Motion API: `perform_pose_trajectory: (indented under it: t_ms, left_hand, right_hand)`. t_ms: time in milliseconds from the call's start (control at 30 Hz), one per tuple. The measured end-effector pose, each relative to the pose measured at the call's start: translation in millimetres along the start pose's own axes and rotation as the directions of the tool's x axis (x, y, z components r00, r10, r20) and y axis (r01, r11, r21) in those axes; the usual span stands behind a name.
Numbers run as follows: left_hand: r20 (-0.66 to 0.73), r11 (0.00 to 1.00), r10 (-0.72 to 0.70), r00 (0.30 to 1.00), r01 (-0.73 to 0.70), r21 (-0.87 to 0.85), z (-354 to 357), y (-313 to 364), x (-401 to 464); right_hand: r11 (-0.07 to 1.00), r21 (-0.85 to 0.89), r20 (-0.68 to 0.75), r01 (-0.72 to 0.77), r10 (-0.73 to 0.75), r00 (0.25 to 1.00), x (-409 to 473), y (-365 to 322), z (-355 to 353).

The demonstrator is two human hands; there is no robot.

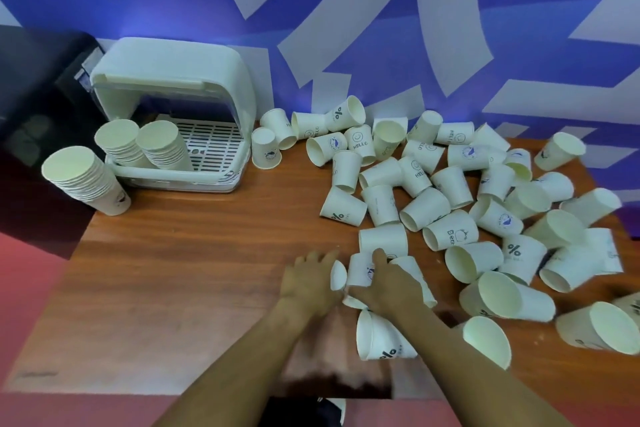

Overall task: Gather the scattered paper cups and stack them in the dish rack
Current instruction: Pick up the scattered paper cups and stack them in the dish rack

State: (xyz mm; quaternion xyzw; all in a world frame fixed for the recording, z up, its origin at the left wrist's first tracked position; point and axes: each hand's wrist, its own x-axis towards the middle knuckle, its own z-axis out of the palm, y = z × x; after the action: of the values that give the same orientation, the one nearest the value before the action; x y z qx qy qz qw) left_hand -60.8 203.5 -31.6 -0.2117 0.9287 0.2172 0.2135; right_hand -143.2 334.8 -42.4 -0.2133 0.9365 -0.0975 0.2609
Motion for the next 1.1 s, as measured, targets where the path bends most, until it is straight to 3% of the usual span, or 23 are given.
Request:
perform_pose_trajectory:
  t_ms: [200, 467, 633, 933, 1100]
  left_hand:
    - [-0.085, 0.998, -0.011, 0.996, 0.005, -0.069, -12.2, -6.2, -5.6]
    - [-0.236, 0.957, -0.092, 0.967, 0.021, -0.288, -64.2, -69.1, -32.3]
    - [-0.286, 0.948, -0.12, 0.951, 0.024, -0.316, -103.8, -114.1, -48.3]
    - [-0.298, 0.968, -0.098, 0.949, 0.021, -0.249, -163.8, -204.3, -54.6]
    - [-0.35, 0.95, -0.104, 0.931, -0.012, -0.313, -179.5, -254.4, -63.1]
  right_hand:
    - [0.998, 0.06, 0.021, -0.014, 0.013, 1.0, 1.2, -2.5, -3.7]
    - [0.986, 0.165, 0.023, 0.021, -0.025, 0.999, 0.7, -29.7, -35.5]
    - [0.972, 0.219, 0.012, 0.086, -0.091, 0.996, 5.0, -88.0, -48.4]
    - [0.943, 0.207, -0.18, 0.261, -0.226, 0.957, 7.1, -208.7, -52.4]
    - [0.92, 0.163, -0.263, 0.356, -0.307, 0.915, 9.5, -267.2, -52.0]
